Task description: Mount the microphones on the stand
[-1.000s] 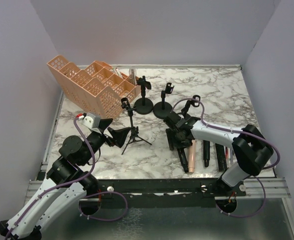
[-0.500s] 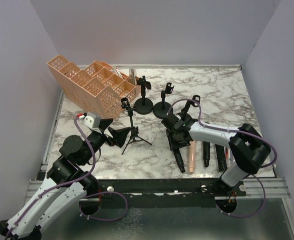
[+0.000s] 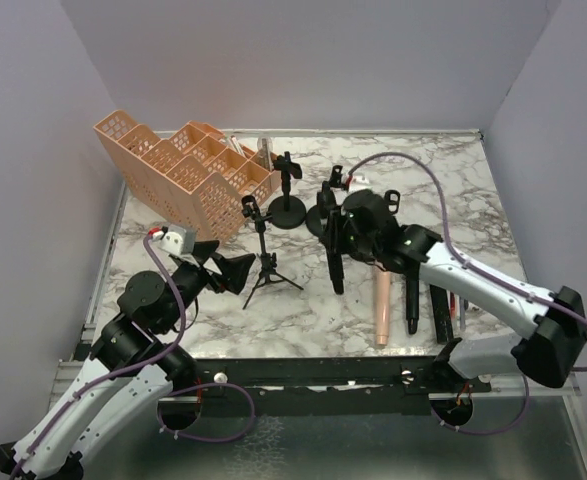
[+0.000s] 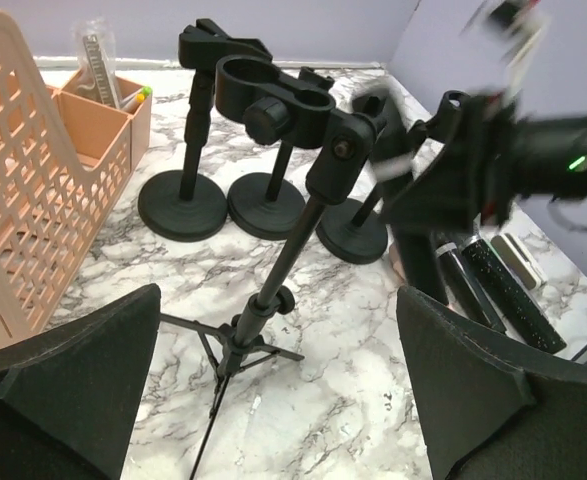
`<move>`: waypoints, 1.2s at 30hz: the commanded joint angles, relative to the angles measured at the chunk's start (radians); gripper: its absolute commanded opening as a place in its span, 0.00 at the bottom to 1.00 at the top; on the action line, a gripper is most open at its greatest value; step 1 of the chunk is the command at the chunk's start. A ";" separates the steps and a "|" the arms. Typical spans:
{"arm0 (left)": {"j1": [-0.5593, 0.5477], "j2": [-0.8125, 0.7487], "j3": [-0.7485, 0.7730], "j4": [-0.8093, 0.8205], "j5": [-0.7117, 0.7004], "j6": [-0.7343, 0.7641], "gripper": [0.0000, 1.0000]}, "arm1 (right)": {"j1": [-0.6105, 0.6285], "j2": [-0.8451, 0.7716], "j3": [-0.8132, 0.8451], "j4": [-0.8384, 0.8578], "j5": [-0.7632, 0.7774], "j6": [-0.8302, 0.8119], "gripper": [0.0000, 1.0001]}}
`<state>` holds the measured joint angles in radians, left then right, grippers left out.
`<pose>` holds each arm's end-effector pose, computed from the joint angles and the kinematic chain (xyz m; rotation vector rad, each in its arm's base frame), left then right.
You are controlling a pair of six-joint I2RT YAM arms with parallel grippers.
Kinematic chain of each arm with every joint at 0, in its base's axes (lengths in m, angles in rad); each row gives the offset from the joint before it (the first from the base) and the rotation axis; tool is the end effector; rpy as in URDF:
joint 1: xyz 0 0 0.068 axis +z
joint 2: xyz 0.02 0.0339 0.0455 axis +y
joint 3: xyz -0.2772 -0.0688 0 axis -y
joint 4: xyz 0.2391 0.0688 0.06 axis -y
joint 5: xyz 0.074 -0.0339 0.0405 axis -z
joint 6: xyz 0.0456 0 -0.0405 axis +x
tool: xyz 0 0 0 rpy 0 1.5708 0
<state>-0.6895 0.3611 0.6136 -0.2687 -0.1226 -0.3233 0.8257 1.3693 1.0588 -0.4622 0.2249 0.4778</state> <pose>0.0780 -0.0571 0.3273 0.1996 1.6178 -0.6892 0.2077 0.2102 0.2865 -0.2965 2.3334 0.3900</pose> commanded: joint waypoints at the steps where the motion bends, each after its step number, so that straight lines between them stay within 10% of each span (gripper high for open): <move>1: -0.005 -0.032 -0.030 -0.033 -0.041 -0.054 0.99 | 0.007 -0.117 0.088 0.288 0.031 -0.131 0.00; 13: -0.005 -0.002 -0.127 0.198 0.041 -0.125 0.93 | 0.007 0.058 0.532 0.616 -0.285 -0.304 0.00; 36: -0.005 0.156 -0.252 0.603 -0.005 -0.089 0.64 | 0.008 0.331 0.693 0.701 -0.601 -0.258 0.00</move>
<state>-0.6895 0.4980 0.3664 0.2516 -0.0998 -0.4351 0.8257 1.6962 1.7107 0.2108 -0.3187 0.2306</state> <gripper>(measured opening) 0.646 0.370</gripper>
